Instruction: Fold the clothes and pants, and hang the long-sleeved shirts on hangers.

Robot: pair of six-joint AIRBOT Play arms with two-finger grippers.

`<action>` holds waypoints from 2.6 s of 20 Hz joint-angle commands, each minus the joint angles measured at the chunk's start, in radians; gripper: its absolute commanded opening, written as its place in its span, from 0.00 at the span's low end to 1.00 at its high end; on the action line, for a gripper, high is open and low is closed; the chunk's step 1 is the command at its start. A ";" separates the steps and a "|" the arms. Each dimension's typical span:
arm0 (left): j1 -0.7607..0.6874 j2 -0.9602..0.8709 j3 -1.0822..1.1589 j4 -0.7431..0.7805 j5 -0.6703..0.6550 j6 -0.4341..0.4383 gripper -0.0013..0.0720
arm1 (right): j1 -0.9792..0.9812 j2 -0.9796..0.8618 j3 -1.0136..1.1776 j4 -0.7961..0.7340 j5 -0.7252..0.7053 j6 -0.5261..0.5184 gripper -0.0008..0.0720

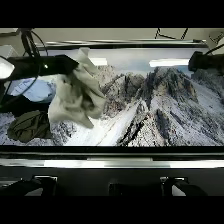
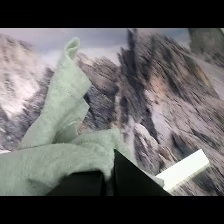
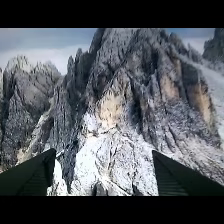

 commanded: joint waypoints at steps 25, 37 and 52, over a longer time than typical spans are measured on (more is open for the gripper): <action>-0.082 0.105 -1.090 -0.415 0.029 -0.055 0.98 | 0.003 0.106 -1.094 0.754 -0.023 -0.187 0.96; -0.233 0.050 -1.034 -0.529 0.208 0.017 0.05 | 0.173 -0.083 -1.099 0.928 -0.150 -0.274 0.31; 0.311 0.596 -0.074 -0.348 0.161 0.023 0.04 | -0.079 0.344 0.130 0.547 0.005 -0.217 0.06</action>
